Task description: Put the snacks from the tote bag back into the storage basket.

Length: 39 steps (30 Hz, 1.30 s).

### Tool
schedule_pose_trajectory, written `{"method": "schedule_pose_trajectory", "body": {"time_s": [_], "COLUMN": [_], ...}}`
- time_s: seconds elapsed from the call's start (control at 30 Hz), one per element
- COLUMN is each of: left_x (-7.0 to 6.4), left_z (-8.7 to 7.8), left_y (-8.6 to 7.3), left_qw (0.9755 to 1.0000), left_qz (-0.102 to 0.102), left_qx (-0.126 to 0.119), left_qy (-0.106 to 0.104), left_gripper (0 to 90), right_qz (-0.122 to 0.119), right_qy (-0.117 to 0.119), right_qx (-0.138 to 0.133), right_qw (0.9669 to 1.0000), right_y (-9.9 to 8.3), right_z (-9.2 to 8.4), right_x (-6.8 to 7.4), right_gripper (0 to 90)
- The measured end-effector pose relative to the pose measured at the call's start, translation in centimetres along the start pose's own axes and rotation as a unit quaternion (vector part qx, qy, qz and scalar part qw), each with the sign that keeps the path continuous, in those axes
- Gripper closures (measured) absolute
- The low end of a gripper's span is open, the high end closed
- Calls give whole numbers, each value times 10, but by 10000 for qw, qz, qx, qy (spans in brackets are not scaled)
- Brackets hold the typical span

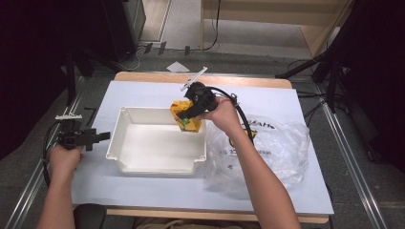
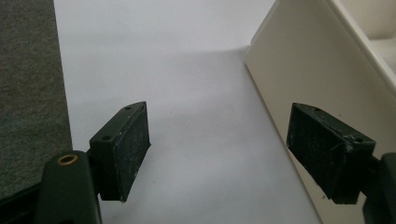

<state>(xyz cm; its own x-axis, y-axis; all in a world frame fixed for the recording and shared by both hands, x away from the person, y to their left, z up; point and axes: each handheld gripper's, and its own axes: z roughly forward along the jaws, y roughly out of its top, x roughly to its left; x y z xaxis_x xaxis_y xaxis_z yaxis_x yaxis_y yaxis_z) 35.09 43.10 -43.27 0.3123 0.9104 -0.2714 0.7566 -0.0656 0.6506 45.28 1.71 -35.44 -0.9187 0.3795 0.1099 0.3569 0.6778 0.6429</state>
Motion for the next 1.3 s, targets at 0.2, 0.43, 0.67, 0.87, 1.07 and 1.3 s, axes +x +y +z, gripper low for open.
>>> {"method": "schedule_pose_trajectory", "body": {"time_s": [0.2,0.43,0.67,0.87,1.07,1.3], "left_x": [1,1,1,1,1,1], "left_z": [-1,-1,0,-1,-1,-1], "left_y": [0,0,0,0,0,0], "left_qw": [10000,10000,10000,10000,10000,10000], "left_qz": [5,-5,-4,-3,5,6], "left_qx": [5,0,3,-10,11,18], "left_qy": [-6,-17,-10,-19,-25,-20], "left_gripper": [226,226,226,226,226,226], "right_qz": [5,-87,-51,-63,-35,-125], "right_qy": [35,-20,10,64,77,106], "right_qx": [44,156,141,102,171,263], "right_qw": [10000,9998,9999,9999,9998,9995], "right_y": [-1,-2,-6,-7,-10,-13], "right_z": [13,28,40,42,39,35], "right_x": [-1,-3,-5,-5,-8,-9], "right_gripper": [518,518,518,516,511,507]}}
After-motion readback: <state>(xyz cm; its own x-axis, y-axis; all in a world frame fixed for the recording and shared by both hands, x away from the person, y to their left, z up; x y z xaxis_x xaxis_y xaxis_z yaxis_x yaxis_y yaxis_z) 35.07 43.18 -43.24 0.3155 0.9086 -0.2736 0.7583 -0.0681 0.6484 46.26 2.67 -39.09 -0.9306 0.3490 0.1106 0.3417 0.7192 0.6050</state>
